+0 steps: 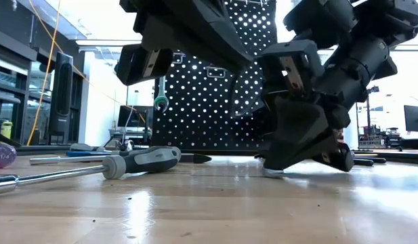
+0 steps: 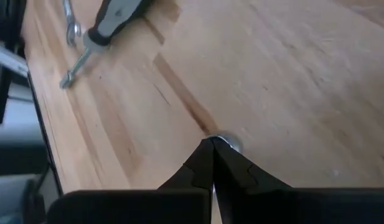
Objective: Hang tools onto peg board
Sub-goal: Hang the silver wrench on the pegboard
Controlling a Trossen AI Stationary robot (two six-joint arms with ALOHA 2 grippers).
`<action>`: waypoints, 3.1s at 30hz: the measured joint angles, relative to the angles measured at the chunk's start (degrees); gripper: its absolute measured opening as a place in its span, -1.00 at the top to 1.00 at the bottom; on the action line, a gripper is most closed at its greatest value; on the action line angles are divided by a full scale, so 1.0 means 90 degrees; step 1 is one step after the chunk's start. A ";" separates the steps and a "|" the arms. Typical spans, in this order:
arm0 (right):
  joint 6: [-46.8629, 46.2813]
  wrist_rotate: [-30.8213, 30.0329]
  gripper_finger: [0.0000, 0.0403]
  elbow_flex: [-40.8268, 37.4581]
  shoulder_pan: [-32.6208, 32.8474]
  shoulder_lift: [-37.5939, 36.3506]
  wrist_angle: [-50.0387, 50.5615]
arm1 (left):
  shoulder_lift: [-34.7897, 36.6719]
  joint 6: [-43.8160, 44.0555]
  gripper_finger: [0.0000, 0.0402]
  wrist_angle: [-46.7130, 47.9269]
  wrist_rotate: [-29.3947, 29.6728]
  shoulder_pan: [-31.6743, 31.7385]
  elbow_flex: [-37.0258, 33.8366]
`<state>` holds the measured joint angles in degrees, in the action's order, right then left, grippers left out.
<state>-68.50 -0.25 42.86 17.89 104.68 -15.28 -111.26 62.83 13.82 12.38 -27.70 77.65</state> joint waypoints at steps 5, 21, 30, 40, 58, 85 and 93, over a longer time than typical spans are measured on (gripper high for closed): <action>-0.1497 -0.0690 1.00 0.0021 0.0025 -0.0053 0.0566 | 0.0000 0.0157 1.00 0.0013 0.0002 -0.0010 0.0000; -0.5774 -0.2584 1.00 -0.0007 0.0556 -0.0037 0.1414 | -0.0002 0.0163 0.95 0.0719 -0.0182 0.0704 0.0000; -0.5666 -0.2599 1.00 -0.0023 0.0499 -0.0022 0.1245 | -0.0007 -0.0203 0.37 0.0141 -0.0680 0.1382 0.0000; -0.5355 -0.2564 1.00 -0.0023 0.0469 -0.0019 0.1185 | -0.0621 0.0378 -0.16 -0.0048 -0.0698 0.0977 0.0011; -0.4708 -0.2140 1.00 -0.0037 0.0326 -0.0019 0.0776 | -0.1608 0.1091 -0.19 0.0286 -0.0546 0.0976 0.0789; -0.5394 -0.2190 1.00 -0.0020 0.0044 -0.0012 0.0138 | -0.1644 0.0483 0.46 0.0912 -0.0023 0.0760 0.0783; -0.5663 -0.2280 1.00 -0.0028 0.0034 -0.0007 -0.0094 | -0.1766 0.0344 0.97 0.0615 -0.0144 0.0784 0.0789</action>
<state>-119.47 -20.78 42.61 18.20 104.62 -16.13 -127.15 65.93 19.35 11.08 -20.64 84.75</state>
